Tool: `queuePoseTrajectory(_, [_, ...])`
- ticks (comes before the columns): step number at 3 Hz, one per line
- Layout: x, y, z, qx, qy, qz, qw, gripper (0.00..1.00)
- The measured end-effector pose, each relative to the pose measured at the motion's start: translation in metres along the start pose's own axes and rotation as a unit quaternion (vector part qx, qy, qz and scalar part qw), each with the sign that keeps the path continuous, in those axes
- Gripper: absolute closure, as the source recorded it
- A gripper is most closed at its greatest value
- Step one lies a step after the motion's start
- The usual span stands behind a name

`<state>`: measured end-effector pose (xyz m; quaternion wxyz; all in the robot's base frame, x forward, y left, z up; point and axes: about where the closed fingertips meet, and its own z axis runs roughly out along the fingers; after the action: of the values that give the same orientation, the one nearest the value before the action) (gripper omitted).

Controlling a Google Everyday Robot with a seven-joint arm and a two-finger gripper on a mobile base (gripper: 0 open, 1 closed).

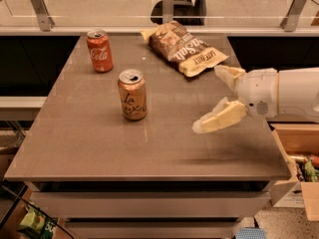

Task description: Knock orange can over

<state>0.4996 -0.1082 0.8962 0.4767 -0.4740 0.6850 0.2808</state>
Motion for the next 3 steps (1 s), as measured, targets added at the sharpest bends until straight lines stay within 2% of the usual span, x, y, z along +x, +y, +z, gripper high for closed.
queuePoseTrajectory(1, [-0.002,0.015,0.021,-0.016,-0.025,-0.007,0.9995,0.00])
queuePoseTrajectory(3, [-0.008,0.028,0.061,-0.039,-0.072,-0.008,0.9966,0.00])
